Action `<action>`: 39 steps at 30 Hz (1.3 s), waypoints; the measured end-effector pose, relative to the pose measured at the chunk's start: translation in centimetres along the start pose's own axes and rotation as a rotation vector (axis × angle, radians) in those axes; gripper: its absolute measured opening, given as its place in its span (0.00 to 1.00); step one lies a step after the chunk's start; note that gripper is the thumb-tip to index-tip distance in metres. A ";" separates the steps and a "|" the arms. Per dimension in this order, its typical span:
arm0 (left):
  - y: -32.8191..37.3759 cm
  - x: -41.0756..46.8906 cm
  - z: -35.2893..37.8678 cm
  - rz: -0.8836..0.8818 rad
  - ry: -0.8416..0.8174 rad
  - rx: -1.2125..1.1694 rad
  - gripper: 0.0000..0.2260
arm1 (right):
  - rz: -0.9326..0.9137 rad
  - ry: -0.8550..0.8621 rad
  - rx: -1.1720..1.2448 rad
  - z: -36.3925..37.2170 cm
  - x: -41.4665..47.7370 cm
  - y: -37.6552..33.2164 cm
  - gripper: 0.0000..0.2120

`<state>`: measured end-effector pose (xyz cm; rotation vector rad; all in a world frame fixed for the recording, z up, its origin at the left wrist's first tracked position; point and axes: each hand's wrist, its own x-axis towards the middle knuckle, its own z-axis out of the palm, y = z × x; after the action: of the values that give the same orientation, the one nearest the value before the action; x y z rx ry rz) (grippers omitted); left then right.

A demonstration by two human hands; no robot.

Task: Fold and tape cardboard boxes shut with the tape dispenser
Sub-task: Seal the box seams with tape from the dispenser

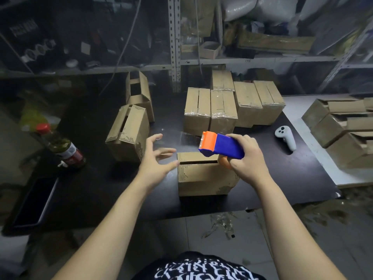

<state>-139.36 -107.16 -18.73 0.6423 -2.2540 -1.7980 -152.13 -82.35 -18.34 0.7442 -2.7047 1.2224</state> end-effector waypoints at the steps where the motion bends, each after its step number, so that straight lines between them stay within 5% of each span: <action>1: -0.4 0.1 0.4 0.022 -0.021 0.052 0.39 | 0.006 -0.017 0.001 -0.1 0.1 0.1 0.26; 9: -3.8 0.9 2.6 0.088 -0.051 0.243 0.38 | -0.015 -0.150 -0.008 -0.8 0.9 0.1 0.23; 16: -5.1 0.4 3.0 0.062 0.013 0.063 0.36 | 0.004 -0.037 -0.046 0.8 1.7 -0.1 0.16; 22: -5.7 -0.7 3.9 -0.074 0.152 -0.269 0.34 | 0.004 -0.034 -0.040 0.6 1.6 0.8 0.17; 28: -4.4 -0.4 3.1 -0.283 0.373 -0.563 0.04 | -0.044 -0.089 -0.047 0.5 1.7 1.1 0.18; 31: -5.0 0.5 2.7 -0.359 0.504 -0.514 0.06 | -0.062 -0.092 -0.072 0.5 1.7 1.2 0.17; 39: -7.9 0.6 4.3 -0.521 0.518 -0.481 0.06 | -0.056 -0.104 -0.089 0.5 1.6 1.3 0.16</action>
<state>-139.89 -105.01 -27.44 1.4687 -1.3288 -1.9714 -154.06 -82.61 -19.19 0.8891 -2.7782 1.0731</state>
